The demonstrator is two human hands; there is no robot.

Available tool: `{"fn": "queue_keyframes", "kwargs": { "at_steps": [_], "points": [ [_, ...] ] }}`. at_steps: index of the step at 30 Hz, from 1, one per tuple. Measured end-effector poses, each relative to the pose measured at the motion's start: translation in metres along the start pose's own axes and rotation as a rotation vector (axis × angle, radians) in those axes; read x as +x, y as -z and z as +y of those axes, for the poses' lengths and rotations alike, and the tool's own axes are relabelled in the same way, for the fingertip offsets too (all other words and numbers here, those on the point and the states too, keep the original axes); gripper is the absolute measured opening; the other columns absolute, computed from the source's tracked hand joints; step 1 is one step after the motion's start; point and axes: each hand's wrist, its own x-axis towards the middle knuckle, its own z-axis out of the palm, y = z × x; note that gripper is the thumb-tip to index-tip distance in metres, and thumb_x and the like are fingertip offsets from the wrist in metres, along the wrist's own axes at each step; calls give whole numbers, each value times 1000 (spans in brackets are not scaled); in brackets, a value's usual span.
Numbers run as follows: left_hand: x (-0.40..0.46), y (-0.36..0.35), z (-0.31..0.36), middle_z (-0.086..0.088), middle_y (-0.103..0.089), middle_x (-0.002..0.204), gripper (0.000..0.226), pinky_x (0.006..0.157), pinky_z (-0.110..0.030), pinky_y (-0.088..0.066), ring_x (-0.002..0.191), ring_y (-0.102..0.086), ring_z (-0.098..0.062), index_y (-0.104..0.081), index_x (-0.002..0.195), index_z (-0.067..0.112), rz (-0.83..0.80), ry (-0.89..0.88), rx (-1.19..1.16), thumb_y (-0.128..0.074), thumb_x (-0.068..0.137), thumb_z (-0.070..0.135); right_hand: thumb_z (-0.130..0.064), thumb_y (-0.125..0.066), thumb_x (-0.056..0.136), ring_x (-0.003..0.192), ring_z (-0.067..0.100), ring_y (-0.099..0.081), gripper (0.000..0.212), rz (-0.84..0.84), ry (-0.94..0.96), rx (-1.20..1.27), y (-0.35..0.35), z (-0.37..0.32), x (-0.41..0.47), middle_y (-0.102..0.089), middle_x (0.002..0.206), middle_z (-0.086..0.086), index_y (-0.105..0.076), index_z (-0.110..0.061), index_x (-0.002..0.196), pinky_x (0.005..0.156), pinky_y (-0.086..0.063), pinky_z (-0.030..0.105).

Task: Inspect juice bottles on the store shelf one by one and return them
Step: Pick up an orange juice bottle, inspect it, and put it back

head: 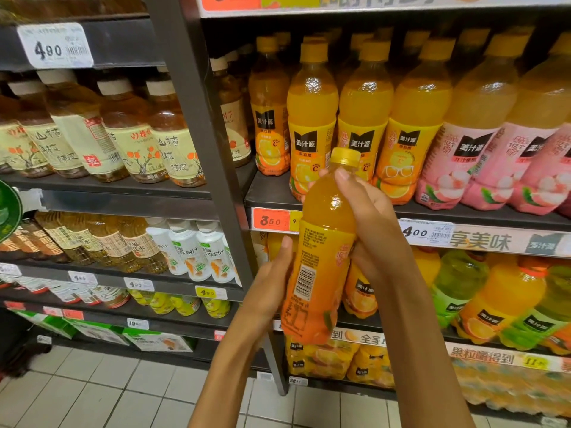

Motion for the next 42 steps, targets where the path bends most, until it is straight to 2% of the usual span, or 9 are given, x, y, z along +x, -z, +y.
{"fn": "queue_keyframes", "kwargs": {
  "at_steps": [5,10,13,19,26,28,33,37,42],
  "points": [
    [4,-5,-8,5,-71,99,42,75,-15,-52,92,-67,-8,-61,99,24,56,-171,143,-43,86,60,-45,-67,81,111,16,-64,48,122,71,-115,-7,4,-1,-69,118,-2,-63,-23,123,95,-52,44],
    [9,-18,-19,10,-67,80,28,64,-11,-49,74,-66,4,-56,90,20,155,-275,106,-38,98,39,-47,-61,84,117,13,-61,49,21,16,-88,-4,1,0,-68,121,-2,-62,-21,124,104,-46,41],
    [8,-16,-14,10,-73,76,42,64,-13,-53,74,-69,0,-60,96,22,137,-216,9,-30,86,48,-39,-62,83,113,8,-63,39,-20,28,-29,-1,-1,2,-70,117,-7,-61,-25,119,95,-51,28],
    [5,-14,-6,-20,-68,104,85,93,-53,-49,91,-65,-35,-61,117,14,94,-88,-143,-41,59,72,-41,-59,82,108,21,-67,62,-60,2,-22,-10,-2,3,-69,118,9,-51,-12,136,86,-56,33],
    [17,-8,-12,8,-73,87,45,74,-18,-52,86,-68,-4,-63,99,26,241,-298,100,-32,92,58,-32,-58,88,107,12,-66,20,-13,247,-133,-19,1,8,-72,109,-7,-68,-34,105,84,-55,28],
    [16,-6,-10,7,-69,103,39,83,-24,-51,99,-64,-6,-57,112,28,254,-379,146,-38,92,56,-31,-59,88,106,9,-66,22,0,297,-119,-22,-2,11,-71,109,-10,-65,-33,109,80,-55,23],
    [24,-6,3,1,-49,136,79,101,-42,-46,125,-49,-13,-29,142,26,212,-495,322,-65,76,50,-27,-56,90,108,17,-64,32,-44,424,-191,-36,-22,25,-66,117,6,-56,-16,121,86,-55,32],
    [41,-2,20,3,-46,134,71,101,-35,-46,122,-48,-7,-31,141,24,330,-554,319,-67,80,29,-20,-55,92,110,15,-61,32,-157,528,-303,-49,-35,37,-62,120,7,-54,-10,123,91,-53,35],
    [56,-2,24,-2,-46,137,71,98,-21,-46,122,-49,-8,-31,143,18,448,-585,248,-70,83,17,-13,-54,95,105,-1,-59,32,-239,559,-377,-55,-40,54,-60,116,-4,-51,-8,127,83,-48,16]
  ]
}}
